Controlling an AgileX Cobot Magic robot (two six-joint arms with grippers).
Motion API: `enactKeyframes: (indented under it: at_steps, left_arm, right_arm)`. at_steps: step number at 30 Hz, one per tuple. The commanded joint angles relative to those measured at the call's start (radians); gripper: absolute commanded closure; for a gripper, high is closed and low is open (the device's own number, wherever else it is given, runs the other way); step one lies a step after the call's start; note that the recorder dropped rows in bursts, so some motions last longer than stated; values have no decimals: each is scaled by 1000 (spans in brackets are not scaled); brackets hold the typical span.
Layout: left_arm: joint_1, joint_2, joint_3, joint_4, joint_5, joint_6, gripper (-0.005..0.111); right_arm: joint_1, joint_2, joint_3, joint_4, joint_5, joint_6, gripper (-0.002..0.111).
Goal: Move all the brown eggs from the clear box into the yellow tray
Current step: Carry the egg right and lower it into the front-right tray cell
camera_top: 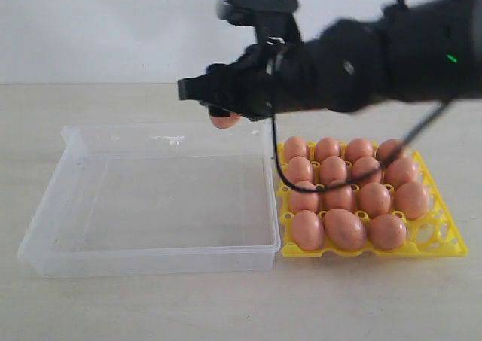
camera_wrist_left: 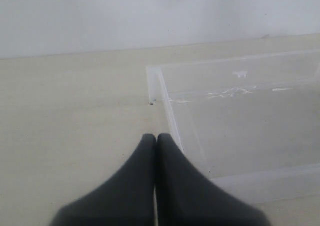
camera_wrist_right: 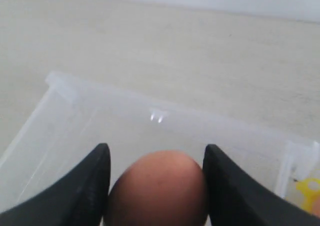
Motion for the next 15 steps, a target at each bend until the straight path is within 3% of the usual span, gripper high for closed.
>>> enactKeyframes:
  at_steps: [1, 4, 6, 8, 10, 12, 15]
  left_arm:
    - [-3, -2, -3, -8, -2, 3, 111]
    - [-3, -2, -3, -8, -2, 3, 111]
    - [-3, -2, -3, -8, -2, 3, 111]
    - [-3, -2, -3, -8, -2, 3, 111]
    - [-3, -2, -3, -8, -2, 3, 111]
    - [-3, -2, -3, -10, -2, 3, 111]
    - [-3, -2, -3, -12, -2, 3, 111]
  right_arm:
    - [-37, -206, 406, 109, -472, 88, 109]
    - [-135, -319, 593, 130, -764, 117, 109]
    - [-226, -366, 643, 69, -872, 262, 109]
    - [-390, -382, 633, -295, -886, 538, 109]
    - [-569, -362, 586, -857, -984, 891, 109]
    - [-723, -330, 534, -1315, -1126, 1113, 109]
    - [-874, -293, 513, -1606, -1265, 1223, 109]
